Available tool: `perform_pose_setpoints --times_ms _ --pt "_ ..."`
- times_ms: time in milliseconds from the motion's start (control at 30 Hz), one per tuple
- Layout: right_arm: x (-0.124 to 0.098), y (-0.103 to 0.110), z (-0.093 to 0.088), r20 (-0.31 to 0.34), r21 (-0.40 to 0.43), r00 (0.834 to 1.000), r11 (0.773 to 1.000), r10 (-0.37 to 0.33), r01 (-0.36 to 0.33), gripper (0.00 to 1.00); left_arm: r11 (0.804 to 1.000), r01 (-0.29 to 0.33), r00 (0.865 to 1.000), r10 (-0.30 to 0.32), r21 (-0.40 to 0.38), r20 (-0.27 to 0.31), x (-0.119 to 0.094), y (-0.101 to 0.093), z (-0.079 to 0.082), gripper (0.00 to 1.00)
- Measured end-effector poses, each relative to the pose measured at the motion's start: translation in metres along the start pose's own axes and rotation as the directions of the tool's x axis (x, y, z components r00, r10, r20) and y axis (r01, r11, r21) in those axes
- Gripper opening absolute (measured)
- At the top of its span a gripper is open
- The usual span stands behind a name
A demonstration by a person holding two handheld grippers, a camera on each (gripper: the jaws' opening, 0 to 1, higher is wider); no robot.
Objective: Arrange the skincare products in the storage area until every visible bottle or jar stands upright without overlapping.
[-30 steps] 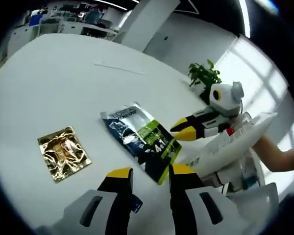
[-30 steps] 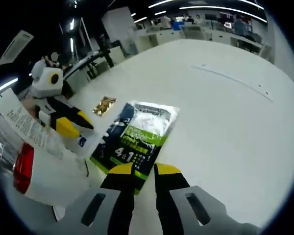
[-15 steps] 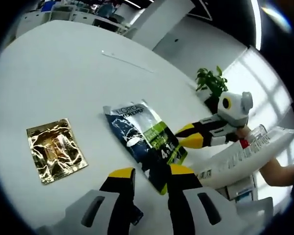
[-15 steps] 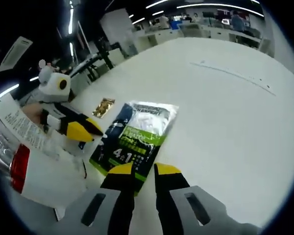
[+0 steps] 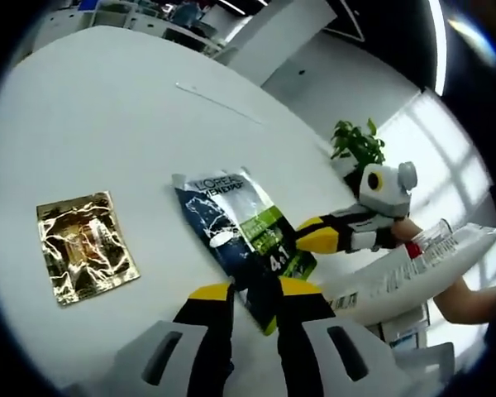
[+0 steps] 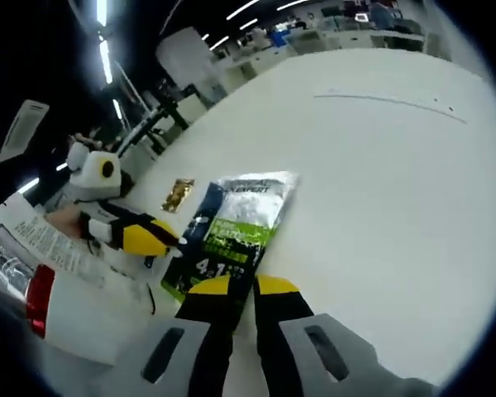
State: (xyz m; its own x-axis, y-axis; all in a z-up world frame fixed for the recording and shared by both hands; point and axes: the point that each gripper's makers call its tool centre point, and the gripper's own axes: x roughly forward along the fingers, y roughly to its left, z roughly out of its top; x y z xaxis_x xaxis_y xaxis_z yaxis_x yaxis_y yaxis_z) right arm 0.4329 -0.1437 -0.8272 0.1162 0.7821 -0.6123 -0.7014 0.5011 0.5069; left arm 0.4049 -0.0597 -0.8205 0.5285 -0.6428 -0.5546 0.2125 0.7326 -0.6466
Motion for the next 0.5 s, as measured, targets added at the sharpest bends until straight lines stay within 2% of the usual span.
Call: perform_pose_setpoints --times_ms 100,167,367,500 --pt "0.0005 -0.0007 -0.0007 0.011 0.021 1.0 1.0 0.009 -0.009 0.07 1.0 0.01 1.0 -0.01 -0.023 -0.001 0.0035 0.0015 0.0003 0.13" --pt "0.0043 0.0047 -0.0024 0.022 0.067 0.999 0.997 0.048 -0.049 0.07 0.999 0.015 1.0 -0.016 -0.03 -0.006 0.0064 0.0004 -0.0015 0.11" --pt "0.0068 0.0075 -0.0042 0.07 0.139 0.995 0.988 0.065 -0.074 0.06 0.999 0.008 1.0 -0.008 -0.048 -0.002 0.0068 0.0052 -0.0004 0.08" --pt "0.0083 0.006 -0.0024 0.112 0.218 0.991 0.971 0.076 -0.099 0.04 0.998 0.011 1.0 -0.011 -0.058 0.0 0.0064 0.0048 -0.0004 0.08"
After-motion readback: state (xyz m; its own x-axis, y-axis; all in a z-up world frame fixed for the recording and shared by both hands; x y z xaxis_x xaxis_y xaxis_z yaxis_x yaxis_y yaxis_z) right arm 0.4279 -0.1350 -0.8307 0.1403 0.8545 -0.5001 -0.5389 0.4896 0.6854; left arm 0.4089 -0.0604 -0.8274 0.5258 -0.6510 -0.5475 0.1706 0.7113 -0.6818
